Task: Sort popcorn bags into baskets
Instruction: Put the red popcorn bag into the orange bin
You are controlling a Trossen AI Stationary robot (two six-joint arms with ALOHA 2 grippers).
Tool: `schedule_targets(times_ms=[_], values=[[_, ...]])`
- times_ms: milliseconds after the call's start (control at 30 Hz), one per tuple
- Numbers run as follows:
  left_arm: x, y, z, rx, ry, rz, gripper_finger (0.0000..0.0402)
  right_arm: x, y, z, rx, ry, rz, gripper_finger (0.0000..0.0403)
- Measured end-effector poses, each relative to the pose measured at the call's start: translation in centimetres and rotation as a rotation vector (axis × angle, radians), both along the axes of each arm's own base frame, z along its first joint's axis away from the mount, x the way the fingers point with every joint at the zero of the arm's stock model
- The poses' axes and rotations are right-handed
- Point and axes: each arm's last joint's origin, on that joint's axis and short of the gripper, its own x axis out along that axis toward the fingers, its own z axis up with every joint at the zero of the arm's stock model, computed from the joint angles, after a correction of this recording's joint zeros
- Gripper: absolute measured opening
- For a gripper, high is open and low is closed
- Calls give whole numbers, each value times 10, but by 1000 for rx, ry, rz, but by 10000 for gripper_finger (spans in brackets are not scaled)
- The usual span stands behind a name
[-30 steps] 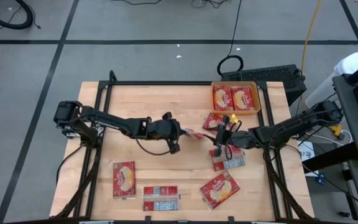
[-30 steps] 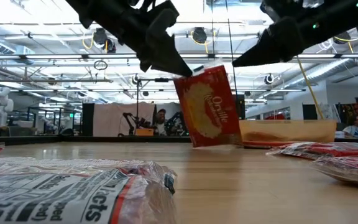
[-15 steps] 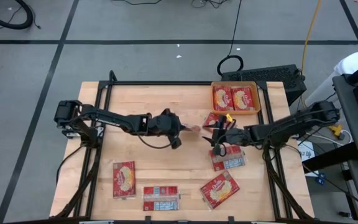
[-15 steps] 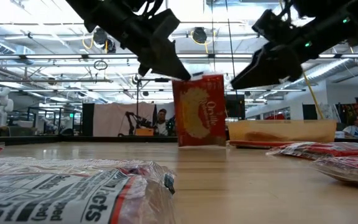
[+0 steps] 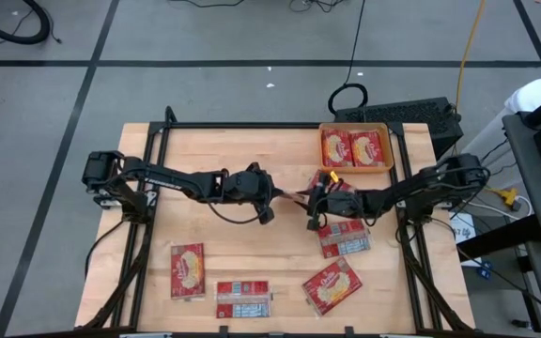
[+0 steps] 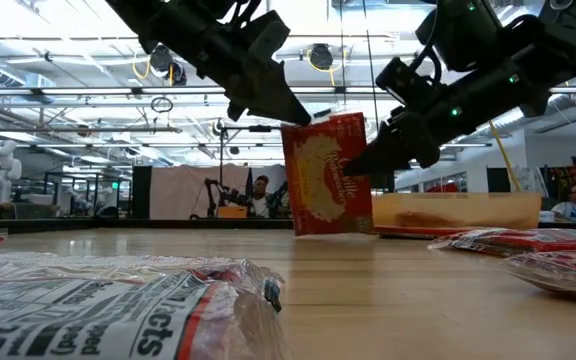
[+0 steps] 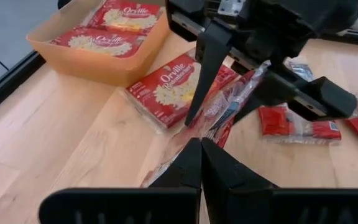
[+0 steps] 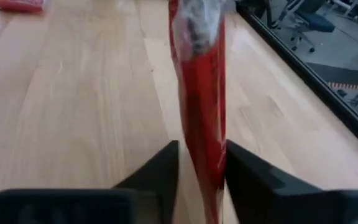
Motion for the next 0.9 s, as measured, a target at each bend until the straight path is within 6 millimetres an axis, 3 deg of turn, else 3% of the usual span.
schedule_targets(times_ms=[133,200,400,667,900], values=[[1,0,1,26,-4,-14,4,-1,0,2,13,-11,13,29],[1,0,2,44,-8,-22,12,-1,0,5,25,-25,8,11],[2,0,5,61,-40,-28,80,-12,-2,21,67,-34,-20,16],[1,4,5,98,-39,124,188,-46,-15,55,124,-3,-126,8],[0,2,4,101,-25,147,219,-67,-41,119,115,123,-258,7]])
